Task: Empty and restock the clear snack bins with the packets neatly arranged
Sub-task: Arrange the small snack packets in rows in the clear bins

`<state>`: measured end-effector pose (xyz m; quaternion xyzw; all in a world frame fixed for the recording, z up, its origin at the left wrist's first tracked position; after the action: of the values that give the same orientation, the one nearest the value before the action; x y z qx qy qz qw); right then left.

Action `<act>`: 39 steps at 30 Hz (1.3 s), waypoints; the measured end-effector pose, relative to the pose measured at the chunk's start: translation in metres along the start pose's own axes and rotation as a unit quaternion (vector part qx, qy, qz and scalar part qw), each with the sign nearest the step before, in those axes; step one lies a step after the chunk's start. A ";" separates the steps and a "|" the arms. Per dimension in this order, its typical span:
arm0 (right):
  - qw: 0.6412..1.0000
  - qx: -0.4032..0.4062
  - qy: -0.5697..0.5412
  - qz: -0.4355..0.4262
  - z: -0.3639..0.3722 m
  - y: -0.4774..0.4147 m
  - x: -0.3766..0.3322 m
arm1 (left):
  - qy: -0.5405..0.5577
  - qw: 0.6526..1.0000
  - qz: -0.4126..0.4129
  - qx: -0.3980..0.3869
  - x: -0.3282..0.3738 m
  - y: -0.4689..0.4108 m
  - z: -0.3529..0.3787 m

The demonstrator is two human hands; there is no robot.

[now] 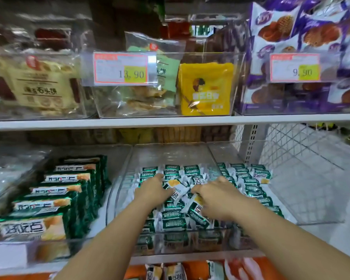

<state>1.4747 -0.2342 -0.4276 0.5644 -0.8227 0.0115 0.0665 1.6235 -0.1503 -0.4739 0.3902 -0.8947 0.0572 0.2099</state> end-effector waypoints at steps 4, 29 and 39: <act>0.999 -0.030 -0.024 0.003 -0.001 -0.003 -0.002 | 0.045 0.998 0.014 -0.043 0.001 -0.001 0.003; 0.851 0.098 -0.511 0.066 -0.034 0.000 0.012 | 0.494 0.866 0.074 -0.022 0.012 0.063 -0.015; 0.993 -0.109 0.039 0.029 -0.002 -0.059 0.010 | 0.494 0.861 -0.004 0.119 -0.015 0.068 -0.019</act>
<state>1.5263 -0.2644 -0.4279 0.5284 -0.8321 -0.0544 0.1595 1.5898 -0.0884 -0.4582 0.3365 -0.6588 0.3477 0.5761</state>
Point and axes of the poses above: each hand's wrist, its own y-axis away from the middle knuckle, its own z-axis out of the palm, x = y × z, the point moved 5 cm from there along -y, towards the middle knuckle, and after that the axes turned 4 degrees about z, right-handed, at the moved point
